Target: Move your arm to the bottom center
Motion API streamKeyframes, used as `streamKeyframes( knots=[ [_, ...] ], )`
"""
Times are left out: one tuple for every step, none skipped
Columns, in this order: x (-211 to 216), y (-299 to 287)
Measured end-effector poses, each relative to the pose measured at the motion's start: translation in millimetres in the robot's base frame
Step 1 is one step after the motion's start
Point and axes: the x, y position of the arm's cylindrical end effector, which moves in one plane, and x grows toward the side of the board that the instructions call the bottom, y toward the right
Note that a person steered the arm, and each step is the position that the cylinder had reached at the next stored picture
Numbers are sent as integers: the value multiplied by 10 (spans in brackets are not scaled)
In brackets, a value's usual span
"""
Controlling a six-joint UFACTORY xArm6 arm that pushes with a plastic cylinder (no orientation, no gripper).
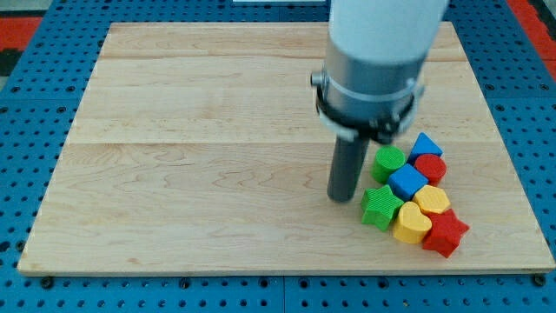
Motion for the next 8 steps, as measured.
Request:
streamKeyframes(
  knots=[
    [-389, 0],
    [-439, 0],
    [-868, -66],
    [-1254, -136],
    [-1298, -141],
    [-1298, -141],
    [-1298, -297],
    [-1299, -709]
  ],
)
